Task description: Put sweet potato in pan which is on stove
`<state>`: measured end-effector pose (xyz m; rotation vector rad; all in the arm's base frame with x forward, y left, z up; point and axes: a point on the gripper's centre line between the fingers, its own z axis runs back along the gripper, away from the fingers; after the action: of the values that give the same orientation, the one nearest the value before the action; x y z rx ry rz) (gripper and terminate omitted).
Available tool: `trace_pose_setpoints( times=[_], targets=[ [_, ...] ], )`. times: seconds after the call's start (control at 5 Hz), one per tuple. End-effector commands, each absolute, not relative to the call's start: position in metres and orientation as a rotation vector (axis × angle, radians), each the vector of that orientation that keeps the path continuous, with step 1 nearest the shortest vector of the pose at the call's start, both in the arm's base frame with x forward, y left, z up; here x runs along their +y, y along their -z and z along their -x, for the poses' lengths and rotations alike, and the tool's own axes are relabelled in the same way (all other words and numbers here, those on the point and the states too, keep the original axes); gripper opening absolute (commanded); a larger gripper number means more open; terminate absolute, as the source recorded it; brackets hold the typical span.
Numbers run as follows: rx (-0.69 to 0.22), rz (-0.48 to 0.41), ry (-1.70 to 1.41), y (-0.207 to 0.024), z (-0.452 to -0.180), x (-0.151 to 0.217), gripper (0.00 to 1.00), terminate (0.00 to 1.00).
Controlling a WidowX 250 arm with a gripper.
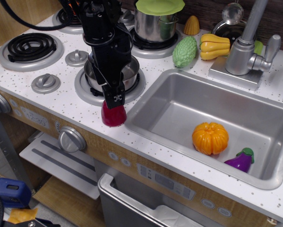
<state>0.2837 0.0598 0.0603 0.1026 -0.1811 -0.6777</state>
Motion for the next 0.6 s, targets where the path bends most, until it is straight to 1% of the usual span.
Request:
trace_pose_setpoints(
  times=[0.0,0.2,0.4],
  targets=[
    [-0.181,-0.103,0.678,-0.06,-0.284,0.06,1.0,0.0],
    [-0.214,-0.064,0.677,-0.054,-0.285,0.065,1.0,0.0],
    [-0.245,-0.064,0.689,-0.046,-0.287,0.069,1.0,0.0]
  ],
)
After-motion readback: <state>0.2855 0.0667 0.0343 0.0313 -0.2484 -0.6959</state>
